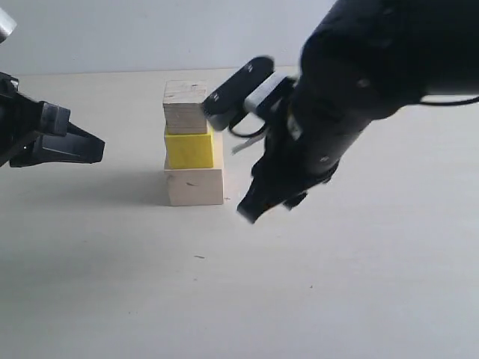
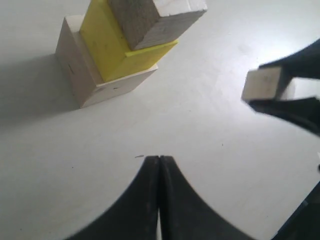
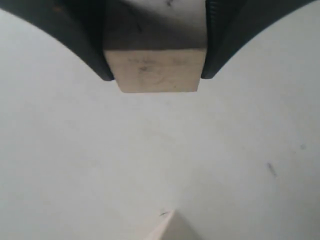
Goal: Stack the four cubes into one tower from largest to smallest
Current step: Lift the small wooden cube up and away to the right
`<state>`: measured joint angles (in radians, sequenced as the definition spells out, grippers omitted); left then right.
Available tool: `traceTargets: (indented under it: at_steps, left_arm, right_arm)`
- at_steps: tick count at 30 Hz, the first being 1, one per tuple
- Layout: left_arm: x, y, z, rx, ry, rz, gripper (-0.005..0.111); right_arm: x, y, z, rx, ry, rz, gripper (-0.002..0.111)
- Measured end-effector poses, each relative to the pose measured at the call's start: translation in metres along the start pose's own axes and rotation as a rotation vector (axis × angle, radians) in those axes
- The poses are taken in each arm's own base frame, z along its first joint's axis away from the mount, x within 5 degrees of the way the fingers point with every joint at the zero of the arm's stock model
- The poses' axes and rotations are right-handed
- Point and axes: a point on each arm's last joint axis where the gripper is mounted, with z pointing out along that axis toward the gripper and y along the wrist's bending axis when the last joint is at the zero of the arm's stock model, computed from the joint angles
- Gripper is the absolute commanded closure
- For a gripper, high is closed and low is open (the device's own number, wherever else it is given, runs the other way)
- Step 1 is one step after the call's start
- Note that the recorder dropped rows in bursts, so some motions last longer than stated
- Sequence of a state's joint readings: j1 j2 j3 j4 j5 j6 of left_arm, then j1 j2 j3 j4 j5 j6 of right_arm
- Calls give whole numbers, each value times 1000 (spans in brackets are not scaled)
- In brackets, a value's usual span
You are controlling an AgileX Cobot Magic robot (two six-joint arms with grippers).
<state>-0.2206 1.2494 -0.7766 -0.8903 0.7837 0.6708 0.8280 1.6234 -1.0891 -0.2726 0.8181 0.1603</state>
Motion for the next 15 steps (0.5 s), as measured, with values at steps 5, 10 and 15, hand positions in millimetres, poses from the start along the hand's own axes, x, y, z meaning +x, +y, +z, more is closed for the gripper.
traceTargets:
  at_steps: [5, 10, 15]
  left_arm:
    - [0, 0, 0, 1, 1, 2, 107]
    - [0, 0, 0, 0, 0, 21, 107]
    - [0, 0, 0, 0, 0, 27, 107]
  right_arm:
    - [37, -81, -38, 133, -211, 208, 108]
    - [53, -120, -61, 222, -457, 320, 108]
    - [34, -125, -53, 229, -619, 247, 108]
